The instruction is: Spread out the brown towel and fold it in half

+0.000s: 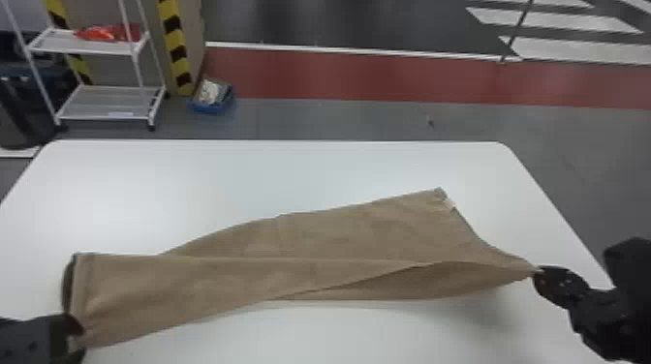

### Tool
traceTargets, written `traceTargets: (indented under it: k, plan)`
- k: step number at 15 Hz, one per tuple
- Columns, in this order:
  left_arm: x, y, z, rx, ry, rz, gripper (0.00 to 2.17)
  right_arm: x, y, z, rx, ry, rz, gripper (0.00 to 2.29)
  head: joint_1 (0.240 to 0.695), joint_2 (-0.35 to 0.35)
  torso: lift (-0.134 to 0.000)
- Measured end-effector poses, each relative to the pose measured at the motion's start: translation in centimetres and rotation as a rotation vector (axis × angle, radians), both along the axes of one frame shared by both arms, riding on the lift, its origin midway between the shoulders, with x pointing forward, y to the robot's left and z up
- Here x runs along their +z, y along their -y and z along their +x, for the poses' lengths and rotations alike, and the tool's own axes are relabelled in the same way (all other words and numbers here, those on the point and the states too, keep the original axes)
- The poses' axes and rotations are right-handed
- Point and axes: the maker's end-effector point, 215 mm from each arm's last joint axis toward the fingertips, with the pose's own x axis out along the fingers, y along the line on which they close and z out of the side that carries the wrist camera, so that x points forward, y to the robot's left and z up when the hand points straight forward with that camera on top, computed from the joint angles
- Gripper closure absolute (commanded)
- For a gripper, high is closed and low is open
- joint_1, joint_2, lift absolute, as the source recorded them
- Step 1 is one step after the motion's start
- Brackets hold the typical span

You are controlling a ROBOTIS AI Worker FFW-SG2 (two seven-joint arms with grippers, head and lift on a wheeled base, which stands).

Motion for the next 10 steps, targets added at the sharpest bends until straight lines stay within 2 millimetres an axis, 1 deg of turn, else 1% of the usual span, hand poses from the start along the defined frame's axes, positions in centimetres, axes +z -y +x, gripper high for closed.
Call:
traceTargets:
  k: [1,2,3,4,7,9,10]
  plan:
    - [-0.4,-0.5,-0.1,0.012,-0.009,0.014,0.78,0.1,0.0,0.0,-0.001,0.001,-0.001,1.33,0.695,-0.106,-0.128]
    - [-0.6,-0.9,-0.1,0.026,-0.018,0.022,0.83,0.1,0.1,0.0,-0.001,0.002,-0.001,1.33,0.695,-0.100,-0.128]
    - [-0.7,-1.2,0.0,0.036,-0.025,0.024,1.22,0.1,0.1,0.0,-0.001,0.002,-0.001,1.33,0.695,-0.092,-0.128]
    - [-0.6,-1.2,0.1,0.040,-0.026,0.020,1.33,0.2,0.1,0.0,-0.002,0.003,0.000,1.33,0.695,-0.091,-0.128]
    - [0.3,-1.5,0.6,0.049,-0.021,-0.003,1.33,0.2,0.2,0.0,-0.006,0.004,0.002,1.33,0.695,-0.088,-0.128]
    - [2.0,-1.4,0.6,0.049,-0.024,-0.046,1.33,0.4,0.6,-0.1,-0.016,0.007,0.001,1.33,0.695,-0.094,-0.128]
    - [3.4,-1.4,0.8,0.048,-0.018,-0.070,1.33,0.8,0.6,0.1,-0.019,0.017,0.010,1.33,0.695,-0.096,-0.128]
